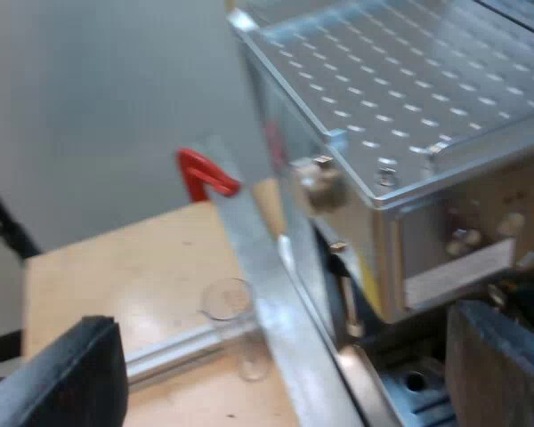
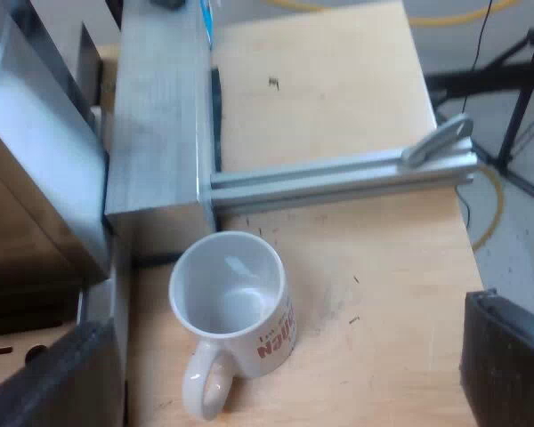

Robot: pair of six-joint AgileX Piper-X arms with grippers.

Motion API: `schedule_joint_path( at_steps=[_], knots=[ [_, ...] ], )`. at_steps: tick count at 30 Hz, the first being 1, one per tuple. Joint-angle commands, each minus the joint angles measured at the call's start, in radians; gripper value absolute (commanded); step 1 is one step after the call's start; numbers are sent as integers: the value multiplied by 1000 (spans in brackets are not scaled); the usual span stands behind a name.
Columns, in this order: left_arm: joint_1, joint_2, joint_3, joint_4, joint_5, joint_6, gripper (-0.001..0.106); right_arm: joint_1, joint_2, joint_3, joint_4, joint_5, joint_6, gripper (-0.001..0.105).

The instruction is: Put the handle in the coffee machine

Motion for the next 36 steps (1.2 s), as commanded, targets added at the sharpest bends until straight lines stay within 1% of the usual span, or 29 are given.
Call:
schedule_joint_path(
  at_steps=[1, 2, 5, 6, 13, 16, 19, 21, 22, 23, 27, 29, 30, 34, 36],
  knots=[
    [47, -39, -5, -18, -15, -13, 75, -2, -39, -8, 2, 1, -18, 78],
    [71, -59, -5, -12, -15, -13, 75, -2, -62, -8, 2, -13, -18, 78],
    [82, -77, -5, -7, -15, -13, 75, 1, -113, -8, 2, -50, -16, 78],
    [90, -114, -5, -1, -15, -13, 75, 1, -131, -8, 2, -57, -16, 78],
    [90, -207, 2, 5, -15, -20, 75, 1, -248, -8, 2, -57, -20, 78],
    [90, -263, 25, 49, -15, -20, 75, 1, -308, -8, 2, -57, -20, 78],
    [90, -326, 67, 98, -15, -20, 75, 1, -374, 7, 2, -66, -16, 78],
    [90, -382, 106, 126, -15, -20, 75, 1, -389, 12, 2, -70, -13, 78],
    [90, -398, 112, 131, -15, -20, 75, 1, -394, 14, 2, -71, -11, 78],
    [90, -430, 128, 143, -12, -20, 75, 1, -470, 60, 2, -73, 15, 78],
    [90, -525, 158, 201, 12, -20, 75, 1, -575, 143, 2, -73, 37, 78],
    [90, -561, 167, 227, 13, -17, 75, 1, -615, 180, 2, -73, 37, 78],
    [90, -579, 168, 246, 13, -17, 75, 1, -652, 212, 2, -73, 37, 78],
    [90, -630, 168, 309, 16, -17, 75, 1, -733, 278, 0, -73, 37, 78],
    [90, -662, 168, 350, 33, -17, 75, 1, -753, 302, 12, -69, 71, 78]
  ],
)
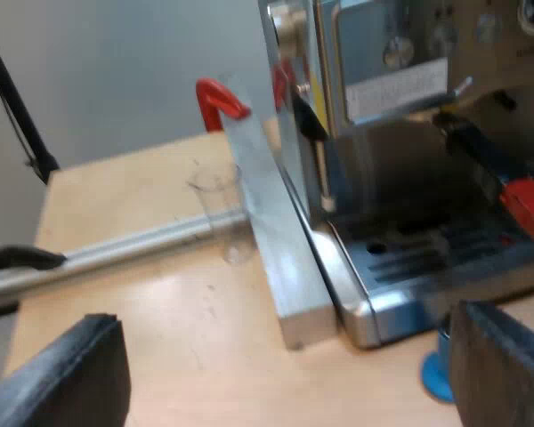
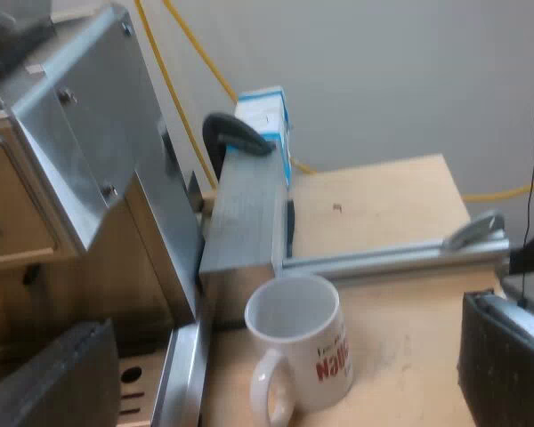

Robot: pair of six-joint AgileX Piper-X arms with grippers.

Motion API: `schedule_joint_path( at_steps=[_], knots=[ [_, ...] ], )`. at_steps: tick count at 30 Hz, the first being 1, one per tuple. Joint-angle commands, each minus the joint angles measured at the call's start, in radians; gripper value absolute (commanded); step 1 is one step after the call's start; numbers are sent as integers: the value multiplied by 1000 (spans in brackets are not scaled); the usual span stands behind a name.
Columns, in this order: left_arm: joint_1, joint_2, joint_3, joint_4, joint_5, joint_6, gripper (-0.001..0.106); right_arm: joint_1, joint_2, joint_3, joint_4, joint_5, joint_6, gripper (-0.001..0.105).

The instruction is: Put the handle in the coffee machine

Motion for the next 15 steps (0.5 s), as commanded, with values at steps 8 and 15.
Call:
schedule_joint_path(
  at_steps=[8, 15],
  knots=[
    [4, -139, -7, 93, 98, 47, 75, -4, -46, 35, -19, 13, 17, 78],
    [4, -139, 45, -69, 24, 41, 75, -4, -46, 67, -20, 13, -24, 78]
  ],
)
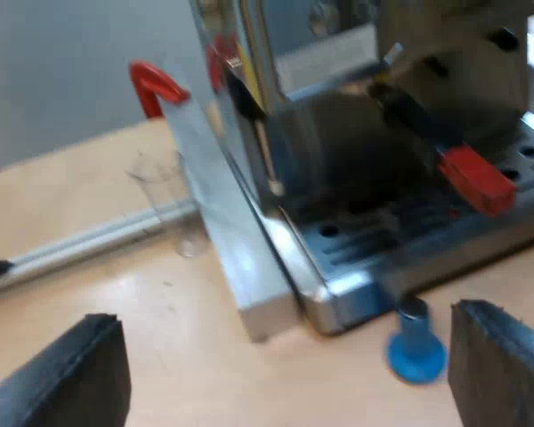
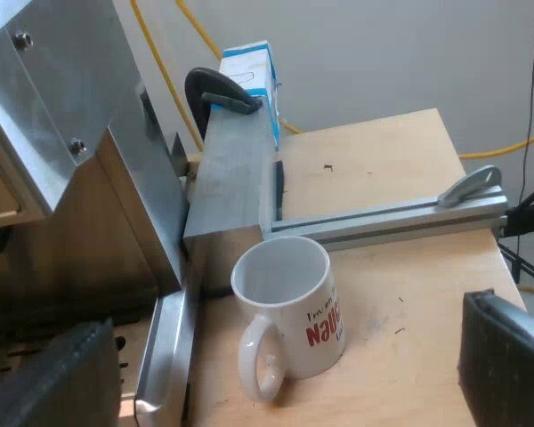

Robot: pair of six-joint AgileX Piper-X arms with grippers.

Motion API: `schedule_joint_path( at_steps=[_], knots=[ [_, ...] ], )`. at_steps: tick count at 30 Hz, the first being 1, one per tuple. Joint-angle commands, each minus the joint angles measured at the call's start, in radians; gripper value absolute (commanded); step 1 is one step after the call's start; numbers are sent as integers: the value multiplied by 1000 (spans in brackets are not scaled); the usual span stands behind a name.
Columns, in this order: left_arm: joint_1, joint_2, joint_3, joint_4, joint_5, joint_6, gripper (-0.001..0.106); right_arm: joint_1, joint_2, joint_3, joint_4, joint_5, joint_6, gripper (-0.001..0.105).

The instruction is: Put the handle in the coffee machine

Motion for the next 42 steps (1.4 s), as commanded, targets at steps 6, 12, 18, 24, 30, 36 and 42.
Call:
schedule_joint_path(
  at_steps=[6, 12, 18, 24, 30, 36, 42],
  knots=[
    [2, -137, 140, -223, -160, -110, 75, -4, -44, 86, -39, 6, -37, 78],
    [2, -137, 247, -240, -159, -109, 75, -4, -44, 158, -59, 6, -37, 78],
    [2, -137, 338, -240, -159, -109, 75, -4, -44, 215, -59, 6, -37, 78],
    [-6, -135, 386, -240, -159, -109, 75, -4, -44, 250, -34, 6, -37, 78],
    [-27, -135, 385, -240, -154, -107, 75, -4, -44, 250, 33, 36, -53, 78],
    [-57, -135, 385, -240, -148, -105, 75, -4, -44, 280, 25, 62, -51, 78],
    [-65, -135, 385, -240, -136, -103, 75, -4, -44, 282, 20, 62, -51, 78]
  ],
)
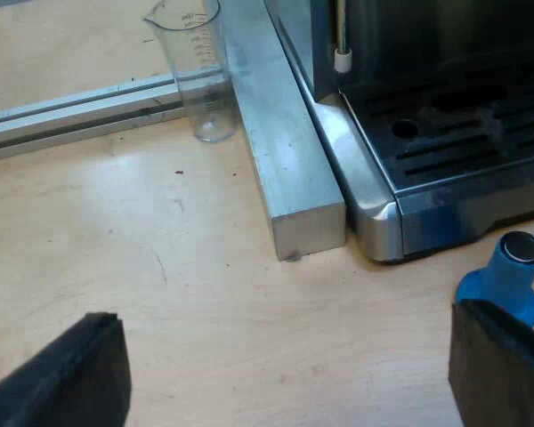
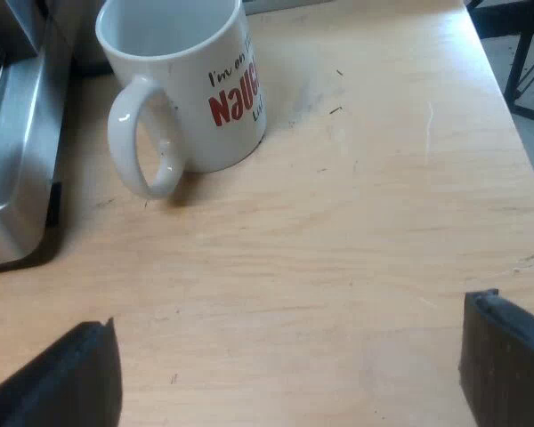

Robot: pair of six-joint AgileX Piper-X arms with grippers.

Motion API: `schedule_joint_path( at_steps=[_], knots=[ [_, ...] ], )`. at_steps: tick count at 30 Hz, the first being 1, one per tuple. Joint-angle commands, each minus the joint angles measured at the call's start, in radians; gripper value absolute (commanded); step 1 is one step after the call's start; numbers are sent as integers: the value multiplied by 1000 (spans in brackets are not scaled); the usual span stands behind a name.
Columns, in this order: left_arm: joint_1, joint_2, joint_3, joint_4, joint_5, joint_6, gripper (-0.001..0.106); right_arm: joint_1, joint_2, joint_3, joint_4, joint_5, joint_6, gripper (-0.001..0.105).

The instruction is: Put the handle in the coffee machine

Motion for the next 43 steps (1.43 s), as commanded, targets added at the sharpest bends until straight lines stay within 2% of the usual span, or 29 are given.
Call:
schedule_joint_path(
  at_steps=[1, 4, 11, 43],
  knots=[
    [-3, -138, -1, -12, 7, -3, 75, -4, -46, -5, -10, 8, -11, 78],
    [-3, -138, -1, -23, 10, -3, 75, -4, -46, -5, -10, 8, -11, 78],
    [-3, -136, 48, -129, 20, -3, 75, -4, -46, -5, -10, 10, -11, 78],
    [-3, -136, 47, -129, 20, -3, 75, -4, -46, -5, -10, 10, -11, 78]
  ],
)
